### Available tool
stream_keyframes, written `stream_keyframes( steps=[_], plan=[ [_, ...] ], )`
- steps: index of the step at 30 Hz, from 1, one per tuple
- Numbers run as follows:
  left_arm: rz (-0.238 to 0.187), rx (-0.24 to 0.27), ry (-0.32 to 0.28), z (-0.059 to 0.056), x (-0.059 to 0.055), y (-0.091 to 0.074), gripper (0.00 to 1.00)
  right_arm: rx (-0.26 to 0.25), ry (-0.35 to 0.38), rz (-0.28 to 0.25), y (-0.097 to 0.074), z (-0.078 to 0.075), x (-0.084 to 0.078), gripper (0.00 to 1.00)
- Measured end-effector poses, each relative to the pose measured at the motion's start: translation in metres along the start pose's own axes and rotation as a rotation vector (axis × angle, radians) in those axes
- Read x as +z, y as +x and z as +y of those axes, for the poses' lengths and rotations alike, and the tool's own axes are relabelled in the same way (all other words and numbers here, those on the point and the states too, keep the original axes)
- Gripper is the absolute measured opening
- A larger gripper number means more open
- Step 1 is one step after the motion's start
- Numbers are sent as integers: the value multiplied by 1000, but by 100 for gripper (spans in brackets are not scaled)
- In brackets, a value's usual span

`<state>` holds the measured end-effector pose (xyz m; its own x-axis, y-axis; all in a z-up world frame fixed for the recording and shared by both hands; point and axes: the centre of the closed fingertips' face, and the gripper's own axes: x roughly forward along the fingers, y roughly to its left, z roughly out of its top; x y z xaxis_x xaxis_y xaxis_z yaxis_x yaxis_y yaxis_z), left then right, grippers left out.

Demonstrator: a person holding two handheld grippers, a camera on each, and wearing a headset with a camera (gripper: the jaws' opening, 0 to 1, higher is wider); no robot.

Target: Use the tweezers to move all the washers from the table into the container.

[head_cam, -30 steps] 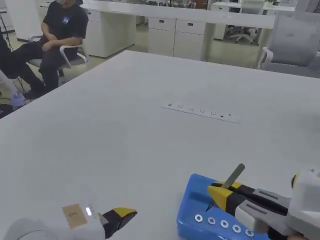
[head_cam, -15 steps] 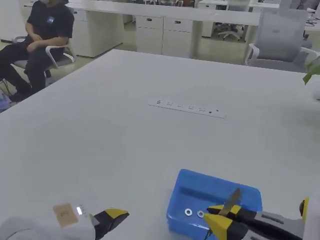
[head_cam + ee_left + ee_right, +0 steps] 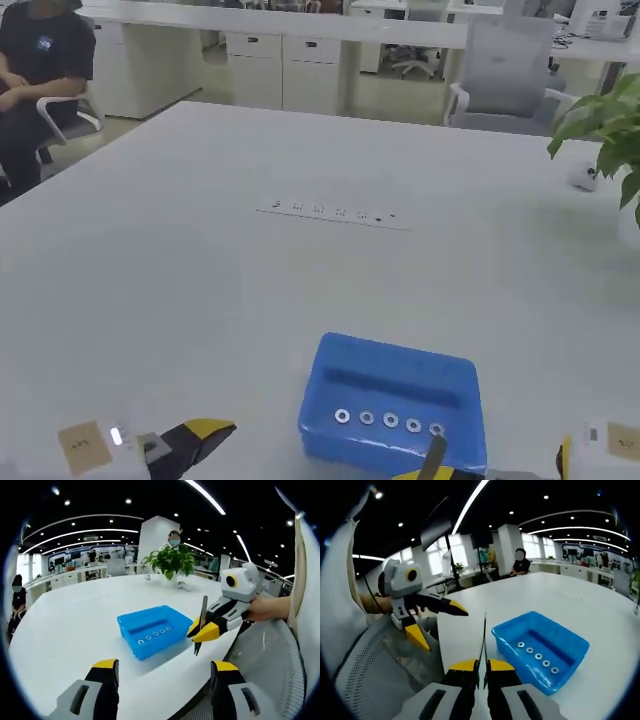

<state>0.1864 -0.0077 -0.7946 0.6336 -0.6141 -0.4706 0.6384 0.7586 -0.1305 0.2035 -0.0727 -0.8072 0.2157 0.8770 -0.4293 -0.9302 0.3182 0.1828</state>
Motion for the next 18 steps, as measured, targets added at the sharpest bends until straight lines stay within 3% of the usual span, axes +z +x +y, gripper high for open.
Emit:
stream_keyframes(
  steps=[3, 6, 8, 12, 15, 18],
  plan=[
    [7, -7, 21, -2, 0, -2, 72, 24, -5, 19, 4, 0, -3, 4],
    [5, -53, 18, -7, 3, -4, 62, 41, 7, 18, 4, 1, -3, 4],
    [58, -93, -6, -12, -2, -5, 55, 36, -12, 46, 4, 2, -9, 4],
    [95, -158, 95, -25, 4, -4, 36, 61, -50, 105, 8, 11, -18, 4],
    [80, -228, 93, -39, 15, -1, 25, 125, -84, 143, 11, 28, -24, 3],
    [61, -266, 105, -46, 23, 3, 21, 165, -141, 181, 16, 40, -31, 3]
  ],
)
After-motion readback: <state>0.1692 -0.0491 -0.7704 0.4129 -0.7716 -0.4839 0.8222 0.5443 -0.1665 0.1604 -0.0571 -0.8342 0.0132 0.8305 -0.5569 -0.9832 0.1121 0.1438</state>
